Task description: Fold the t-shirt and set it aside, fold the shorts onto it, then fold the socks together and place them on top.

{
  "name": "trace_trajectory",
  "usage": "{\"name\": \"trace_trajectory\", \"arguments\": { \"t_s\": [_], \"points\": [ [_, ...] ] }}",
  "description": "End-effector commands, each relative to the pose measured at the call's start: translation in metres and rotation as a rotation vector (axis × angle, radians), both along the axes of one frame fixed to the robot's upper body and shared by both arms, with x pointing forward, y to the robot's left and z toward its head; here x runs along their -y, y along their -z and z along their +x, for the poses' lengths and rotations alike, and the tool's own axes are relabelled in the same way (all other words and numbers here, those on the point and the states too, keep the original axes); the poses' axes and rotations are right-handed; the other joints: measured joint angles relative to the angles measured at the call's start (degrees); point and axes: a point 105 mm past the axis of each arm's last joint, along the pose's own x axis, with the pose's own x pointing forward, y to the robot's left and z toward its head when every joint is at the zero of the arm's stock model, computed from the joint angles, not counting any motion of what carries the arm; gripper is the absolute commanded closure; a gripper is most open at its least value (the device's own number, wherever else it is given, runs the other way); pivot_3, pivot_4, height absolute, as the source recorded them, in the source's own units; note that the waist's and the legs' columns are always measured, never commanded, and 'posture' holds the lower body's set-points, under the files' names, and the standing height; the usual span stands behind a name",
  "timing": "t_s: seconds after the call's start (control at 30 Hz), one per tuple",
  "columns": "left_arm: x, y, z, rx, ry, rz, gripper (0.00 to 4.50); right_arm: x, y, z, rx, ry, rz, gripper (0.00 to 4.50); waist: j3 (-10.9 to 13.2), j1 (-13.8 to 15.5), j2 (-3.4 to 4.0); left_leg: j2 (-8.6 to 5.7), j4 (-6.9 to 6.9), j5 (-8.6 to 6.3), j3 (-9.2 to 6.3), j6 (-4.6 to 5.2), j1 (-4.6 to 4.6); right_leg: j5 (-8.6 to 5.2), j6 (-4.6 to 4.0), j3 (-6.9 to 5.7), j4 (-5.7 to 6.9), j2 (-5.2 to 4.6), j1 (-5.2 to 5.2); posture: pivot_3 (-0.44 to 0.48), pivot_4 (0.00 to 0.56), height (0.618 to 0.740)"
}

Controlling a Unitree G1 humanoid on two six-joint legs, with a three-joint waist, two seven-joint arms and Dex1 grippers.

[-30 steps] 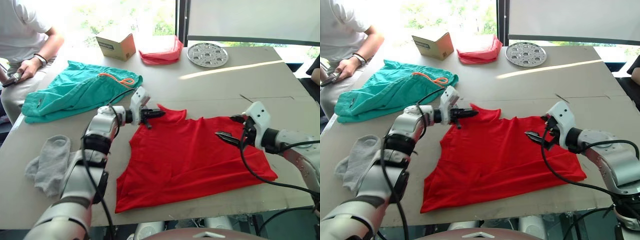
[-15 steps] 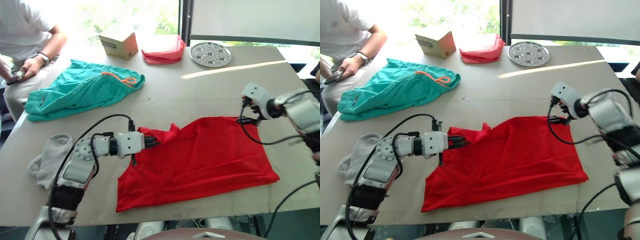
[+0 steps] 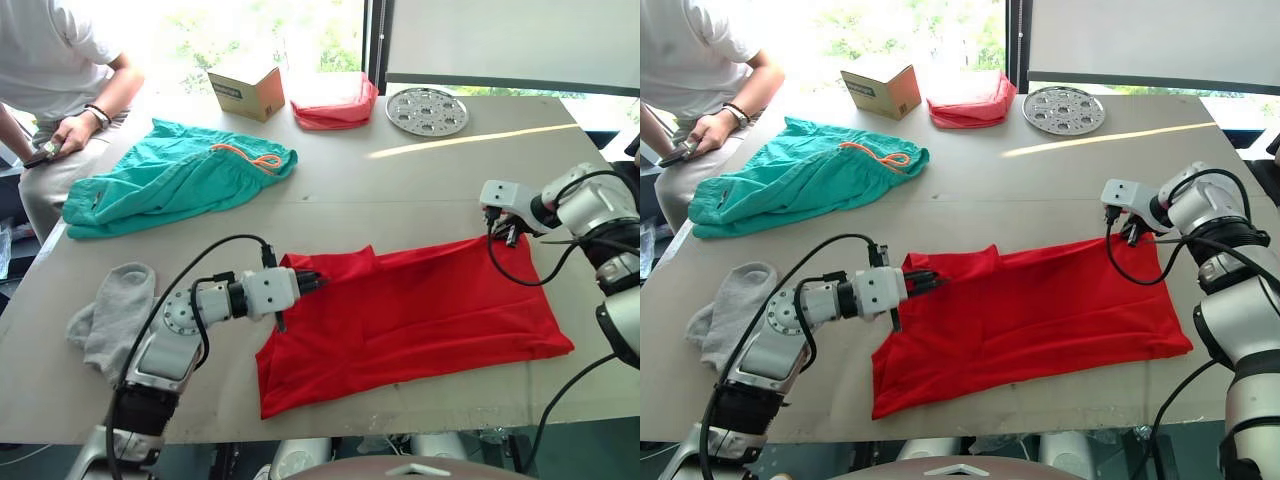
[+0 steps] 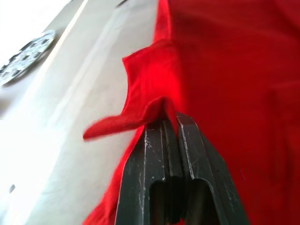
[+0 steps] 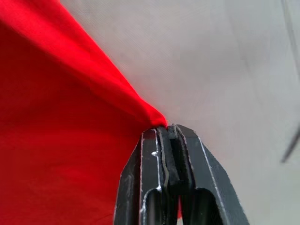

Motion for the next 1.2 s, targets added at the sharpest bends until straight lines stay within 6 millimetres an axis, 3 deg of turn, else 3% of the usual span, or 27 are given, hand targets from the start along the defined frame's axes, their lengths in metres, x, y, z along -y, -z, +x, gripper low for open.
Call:
{"name": "trace_trajectory", "arguments": {
  "t_s": [0.03,0.17,0.27,0.37,0.43,0.53,0.57,0.6,0.67,0.8,0.93,1.07,1.2],
  "points": [
    [-0.007,-0.030,0.021,0.177,-0.020,0.019,4.50,-0.007,-0.037,0.004,0.199,-0.089,0.050,4.44,-0.01,-0.19,0.01,0.00,-0.04,0.02,0.00,-0.03,-0.01,0.00,0.00,0.02,0.01,0.01,-0.06,0.000,0.150,0.740],
    [-0.007,-0.038,0.025,0.297,0.049,0.088,4.50,-0.009,-0.032,-0.014,0.212,-0.123,0.083,4.44,-0.05,-0.76,0.07,0.05,-0.09,0.08,-0.02,-0.14,-0.04,0.00,0.01,-0.11,0.02,0.04,-0.11,0.000,0.150,0.740],
    [-0.003,-0.020,0.008,0.342,0.175,0.164,4.50,-0.009,-0.014,-0.032,0.195,-0.178,0.052,4.44,-0.06,-1.05,0.08,0.09,-0.12,0.08,-0.02,-0.15,-0.06,0.00,0.02,-0.23,0.02,0.04,-0.10,0.000,0.150,0.740],
    [-0.002,-0.003,-0.011,0.295,0.249,0.167,4.50,-0.013,0.000,-0.053,0.118,-0.202,0.080,3.49,-0.05,-1.23,0.13,0.10,-0.11,0.08,0.11,-0.14,-0.02,0.00,0.02,-0.15,-0.03,0.02,-0.09,0.000,0.150,0.740],
    [-0.007,0.004,-0.019,0.214,0.242,0.133,4.50,-0.011,0.001,-0.058,0.121,-0.191,0.070,2.45,-0.06,-1.26,0.15,0.11,-0.08,0.08,0.21,-0.13,0.06,0.00,0.02,-0.02,0.00,0.03,-0.09,0.000,0.150,0.740],
    [-0.021,-0.006,-0.016,-0.076,0.053,-0.146,3.47,-0.010,-0.005,-0.065,0.113,-0.149,0.117,1.14,-0.06,-1.15,0.15,0.17,-0.06,0.04,0.19,-0.07,0.03,0.02,0.05,-0.04,0.00,0.02,-0.10,0.000,0.150,0.740],
    [-0.031,-0.013,-0.016,-0.288,-0.050,-0.321,3.28,-0.009,-0.014,-0.067,0.118,-0.140,0.140,0.89,-0.05,-1.03,0.15,0.18,-0.05,0.02,0.16,-0.04,0.00,0.02,0.06,0.01,0.00,-0.01,-0.10,0.000,0.150,0.740],
    [-0.034,-0.015,-0.020,-0.457,-0.100,-0.418,3.28,-0.008,-0.022,-0.066,0.135,-0.128,0.153,0.89,-0.04,-1.07,0.14,0.18,-0.03,0.01,0.14,-0.02,-0.02,0.02,0.06,0.03,0.00,-0.03,-0.11,0.000,0.150,0.740],
    [-0.033,-0.021,-0.028,-0.637,-0.132,-0.488,3.28,-0.007,-0.032,-0.064,0.155,-0.128,0.143,0.89,0.01,-1.13,0.19,0.25,-0.01,0.00,-0.03,-0.02,-0.10,0.03,0.07,0.09,0.02,-0.23,-0.12,0.000,0.150,0.740],
    [-0.028,-0.033,-0.025,-0.753,-0.205,-0.555,3.28,-0.007,-0.036,-0.061,0.164,-0.140,0.105,0.89,0.06,-0.83,0.28,0.09,-0.02,-0.01,-0.14,0.00,-0.03,0.02,0.07,0.01,-0.05,-0.08,-0.02,0.000,0.150,0.740],
    [-0.014,-0.027,-0.029,-0.877,-0.241,-0.539,3.28,0.004,-0.027,-0.068,0.062,-0.123,0.053,0.89,0.06,-0.86,0.28,0.03,-0.03,0.00,-0.15,-0.01,-0.01,0.02,0.07,0.04,-0.06,-0.03,0.02,0.000,0.150,0.740],
    [-0.022,-0.027,-0.019,-0.981,-0.375,-0.657,3.28,0.012,-0.030,-0.069,0.039,-0.105,0.025,0.89,0.06,-0.93,0.28,0.03,-0.02,0.01,-0.19,-0.02,0.00,0.02,0.07,0.05,-0.06,-0.01,0.03,0.000,0.150,0.740],
    [-0.031,-0.025,-0.026,-1.044,-0.450,-0.683,3.28,0.011,-0.030,-0.071,0.036,-0.110,0.028,0.89,0.06,-1.22,0.26,0.03,-0.01,0.02,-0.24,-0.05,0.08,0.02,0.07,0.19,-0.05,-0.02,0.03,0.000,0.150,0.740]
  ]
}}
